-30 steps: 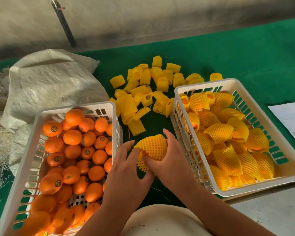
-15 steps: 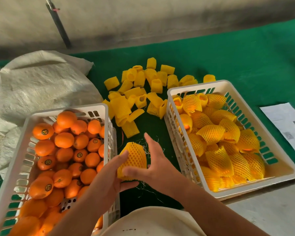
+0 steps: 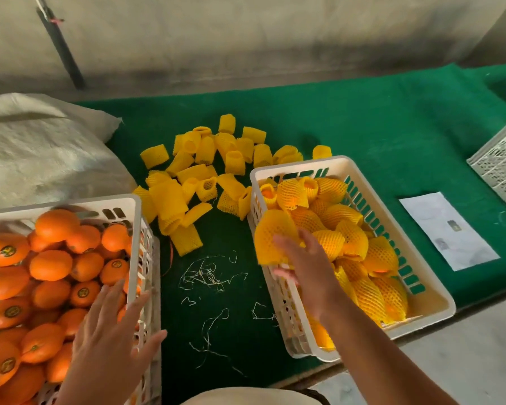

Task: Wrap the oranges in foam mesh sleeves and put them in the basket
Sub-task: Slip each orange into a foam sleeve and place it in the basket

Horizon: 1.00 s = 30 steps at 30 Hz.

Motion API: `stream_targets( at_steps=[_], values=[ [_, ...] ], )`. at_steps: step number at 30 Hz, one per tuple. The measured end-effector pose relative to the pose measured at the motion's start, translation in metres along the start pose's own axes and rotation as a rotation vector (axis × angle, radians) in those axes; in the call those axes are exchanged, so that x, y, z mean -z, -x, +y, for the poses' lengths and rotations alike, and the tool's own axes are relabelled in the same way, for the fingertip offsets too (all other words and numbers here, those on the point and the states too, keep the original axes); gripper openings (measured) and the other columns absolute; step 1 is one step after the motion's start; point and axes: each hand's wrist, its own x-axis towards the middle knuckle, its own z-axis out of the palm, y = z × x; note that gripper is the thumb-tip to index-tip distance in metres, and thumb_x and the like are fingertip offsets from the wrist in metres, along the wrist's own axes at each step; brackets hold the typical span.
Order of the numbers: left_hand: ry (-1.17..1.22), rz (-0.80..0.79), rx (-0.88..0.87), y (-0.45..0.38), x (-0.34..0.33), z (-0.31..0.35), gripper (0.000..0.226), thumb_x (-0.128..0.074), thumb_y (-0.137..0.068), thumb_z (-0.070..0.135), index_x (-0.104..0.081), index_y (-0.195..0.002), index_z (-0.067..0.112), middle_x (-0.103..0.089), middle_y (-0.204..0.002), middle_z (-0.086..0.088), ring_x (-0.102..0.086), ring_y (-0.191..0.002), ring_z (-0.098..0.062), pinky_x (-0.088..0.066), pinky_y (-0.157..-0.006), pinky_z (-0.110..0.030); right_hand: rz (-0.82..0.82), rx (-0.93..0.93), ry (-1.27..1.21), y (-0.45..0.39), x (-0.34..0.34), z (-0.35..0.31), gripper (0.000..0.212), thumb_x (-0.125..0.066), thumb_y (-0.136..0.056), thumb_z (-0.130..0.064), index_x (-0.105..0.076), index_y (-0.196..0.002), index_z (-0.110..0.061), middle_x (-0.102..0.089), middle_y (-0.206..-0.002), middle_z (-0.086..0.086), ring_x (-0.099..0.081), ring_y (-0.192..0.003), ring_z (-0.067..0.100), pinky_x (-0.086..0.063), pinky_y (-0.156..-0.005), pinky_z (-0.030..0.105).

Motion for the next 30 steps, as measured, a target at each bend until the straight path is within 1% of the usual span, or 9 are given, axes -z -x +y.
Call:
stream_targets(
  at_steps=[2, 5, 8, 11, 15, 22, 25, 27, 30],
  values=[
    [0.032, -0.137, 0.069, 0.004, -0.016, 0.002, 0.087, -0.065, -0.088, 0.066, -0.018, -0.158, 0.046, 0.005, -0.172, -0.006, 0.002, -0.159, -0.034, -0.022, -0.124, -0.056, 0.183, 0.071, 0.084, -0.029, 0.030, -0.011, 0.074, -0.081, -0.082, -0.056, -0.047, -0.147, -0.039, -0.062, -0.135, -0.005, -0.067, -0.115, 0.021, -0.063, -0.089, 0.045],
    [0.275, -0.084, 0.117, 0.004, -0.030, 0.002, 0.073, -0.078, -0.089, 0.032, -0.042, -0.152, 0.036, -0.026, -0.164, -0.015, -0.032, -0.147, -0.036, -0.037, -0.118, -0.059, 0.418, 0.141, 0.300, -0.076, 0.068, -0.017, 0.078, -0.080, -0.086, -0.051, -0.044, -0.151, -0.029, -0.059, -0.139, 0.004, -0.063, -0.118, 0.028, -0.062, -0.087, 0.051],
    [0.238, -0.049, 0.105, -0.001, -0.034, -0.003, 0.065, -0.081, -0.086, 0.024, -0.055, -0.145, 0.032, -0.039, -0.155, -0.012, -0.043, -0.140, -0.033, -0.045, -0.112, -0.054, 0.512, 0.151, 0.528, -0.115, 0.092, -0.017, 0.083, -0.083, -0.083, -0.051, -0.043, -0.153, -0.029, -0.056, -0.147, 0.007, -0.057, -0.129, 0.034, -0.055, -0.100, 0.055],
    [0.250, -0.048, 0.112, -0.004, -0.039, -0.007, 0.062, -0.084, -0.081, 0.018, -0.062, -0.137, 0.035, -0.044, -0.150, -0.013, -0.047, -0.135, -0.035, -0.049, -0.107, -0.054, 0.492, 0.209, 0.659, -0.138, 0.098, -0.013, 0.080, -0.084, -0.083, -0.047, -0.046, -0.152, -0.031, -0.054, -0.151, 0.005, -0.052, -0.135, 0.033, -0.051, -0.100, 0.046],
    [0.269, -0.029, 0.097, -0.007, -0.047, -0.014, 0.062, -0.087, -0.075, 0.012, -0.067, -0.128, 0.036, -0.048, -0.144, -0.015, -0.051, -0.129, -0.039, -0.053, -0.101, -0.057, 0.475, 0.201, 0.803, -0.157, 0.099, -0.008, 0.078, -0.078, -0.087, -0.055, -0.044, -0.154, -0.032, -0.056, -0.150, 0.008, -0.053, -0.135, 0.035, -0.050, -0.101, 0.048],
    [0.253, -0.026, 0.110, -0.007, -0.049, -0.018, 0.059, -0.081, -0.082, 0.019, -0.059, -0.128, 0.048, -0.040, -0.151, -0.005, -0.043, -0.139, -0.032, -0.050, -0.108, -0.055, 0.502, 0.177, 0.824, -0.139, 0.086, -0.003, 0.076, -0.070, -0.097, -0.043, -0.035, -0.161, -0.022, -0.039, -0.161, 0.013, -0.036, -0.147, 0.037, -0.038, -0.115, 0.051],
    [0.285, -0.001, 0.104, -0.003, -0.049, -0.015, 0.063, -0.077, -0.088, 0.020, -0.047, -0.125, 0.061, -0.032, -0.156, -0.001, -0.037, -0.145, -0.030, -0.051, -0.107, -0.052, 0.530, 0.241, 0.769, -0.098, 0.047, 0.016, 0.075, -0.062, -0.099, -0.052, -0.029, -0.161, -0.026, -0.026, -0.166, 0.010, -0.026, -0.152, 0.036, -0.038, -0.115, 0.054],
    [0.308, 0.039, 0.107, 0.002, -0.048, -0.013, 0.065, -0.073, -0.092, 0.024, -0.040, -0.129, 0.066, -0.025, -0.161, 0.003, -0.031, -0.149, -0.027, -0.053, -0.105, -0.050, 0.459, 0.319, 0.772, -0.065, 0.013, 0.037, 0.074, -0.051, -0.098, -0.066, -0.025, -0.159, -0.033, -0.023, -0.168, 0.002, -0.024, -0.155, 0.029, -0.038, -0.114, 0.054],
    [0.327, 0.142, 0.062, 0.012, -0.044, -0.009, 0.069, -0.065, -0.098, 0.030, -0.030, -0.147, 0.065, -0.014, -0.165, 0.011, -0.023, -0.151, -0.017, -0.052, -0.107, -0.048, 0.248, 0.424, 0.814, -0.026, -0.024, 0.063, 0.071, -0.052, -0.096, -0.067, -0.030, -0.153, -0.032, -0.041, -0.154, 0.000, -0.044, -0.140, 0.021, -0.056, -0.101, 0.046]
  ],
)
